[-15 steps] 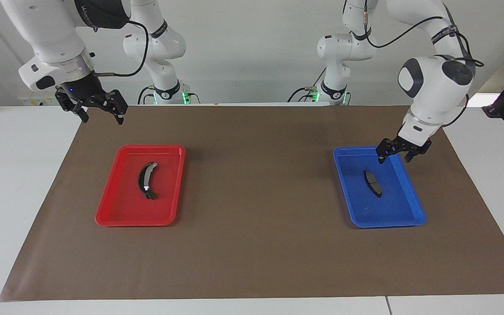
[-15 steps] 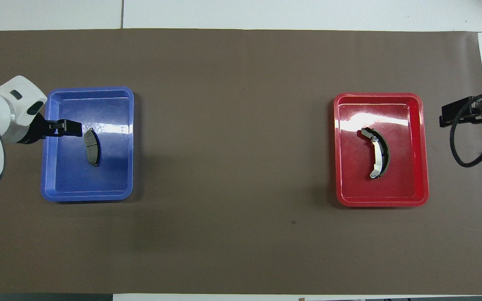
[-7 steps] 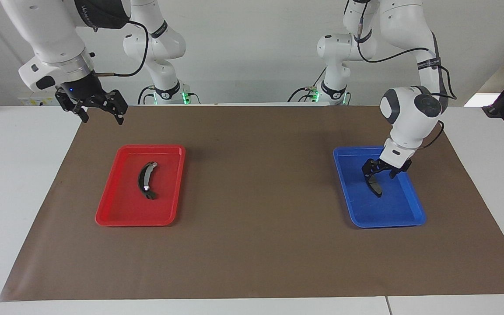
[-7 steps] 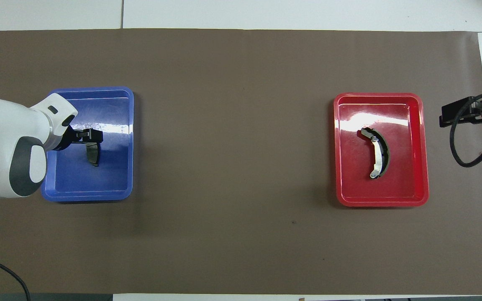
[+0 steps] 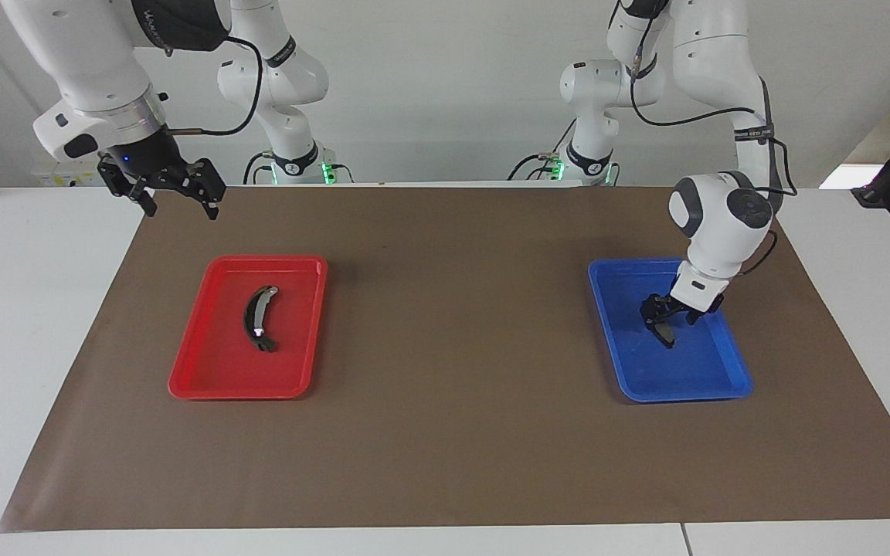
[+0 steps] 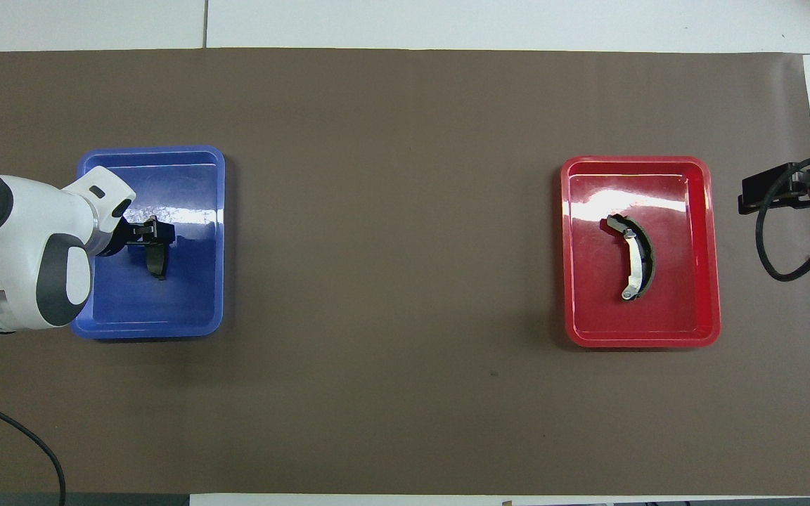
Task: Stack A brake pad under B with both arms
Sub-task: 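Reach the left gripper down to the small dark pad in the blue tray, then close the left gripper on the small pad and lift it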
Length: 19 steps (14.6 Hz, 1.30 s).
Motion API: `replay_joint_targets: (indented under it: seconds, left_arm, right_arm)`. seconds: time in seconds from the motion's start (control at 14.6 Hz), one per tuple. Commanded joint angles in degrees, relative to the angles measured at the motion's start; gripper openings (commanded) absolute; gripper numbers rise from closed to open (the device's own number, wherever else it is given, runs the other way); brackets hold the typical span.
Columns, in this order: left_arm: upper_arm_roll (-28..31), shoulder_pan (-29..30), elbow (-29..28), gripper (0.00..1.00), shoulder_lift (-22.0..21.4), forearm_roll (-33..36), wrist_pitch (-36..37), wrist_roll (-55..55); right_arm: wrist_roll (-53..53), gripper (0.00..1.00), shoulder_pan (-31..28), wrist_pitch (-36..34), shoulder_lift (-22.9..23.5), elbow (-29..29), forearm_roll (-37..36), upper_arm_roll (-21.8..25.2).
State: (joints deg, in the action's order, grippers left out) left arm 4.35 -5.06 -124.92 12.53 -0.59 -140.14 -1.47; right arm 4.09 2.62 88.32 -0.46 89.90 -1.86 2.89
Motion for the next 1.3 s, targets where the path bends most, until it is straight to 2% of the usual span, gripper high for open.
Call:
replay_joint_targets:
  seconds: [0.0,0.21,0.82,0.89,1.03,1.1,1.17,1.24]
  left_arm:
    - [-0.1,0.0,-2.0,0.97,0.2,1.1,-2.2,-0.8]
    - [-0.1,-0.3,-2.2,0.91,0.0,1.1,-1.5,-0.6]
    - [-0.2,-0.7,-1.8,0.91,-1.1,1.1,0.0,-0.5]
    - [-0.2,-0.6,-1.8,0.83,-1.1,1.1,0.0,-0.5]
    - [-0.2,-0.7,-1.7,0.50,-1.2,1.1,0.2,-0.1]
    - [-0.2,-0.7,-1.7,0.40,-1.3,1.1,0.4,0.6]
    - [-0.2,-0.7,-1.7,0.34,-1.6,1.1,0.7,1.0]
    - [-0.2,-0.7,-1.7,0.33,-1.8,1.1,0.7,1.0]
  right_arm:
    - [-0.9,1.00,-0.5,-0.3,-0.7,0.7,0.0,-0.2]
    - [-0.9,1.00,-0.5,-0.3,-0.8,0.8,0.0,-0.2]
    - [-1.1,1.00,-0.6,-0.3,-1.0,1.1,0.0,-0.2]
    - [-1.1,1.00,-0.5,-0.3,-1.0,1.1,0.0,-0.2]
    - [-1.1,1.00,-0.5,-0.3,-1.0,1.1,0.0,-0.2]
    - [-1.1,1.00,-0.5,-0.3,-1.0,1.1,0.0,-0.2]
    - [-1.2,1.00,-0.5,-0.3,-1.0,1.2,0.0,-0.2]
    - [-1.2,1.00,-0.5,-0.3,-1.0,1.2,0.0,-0.2]
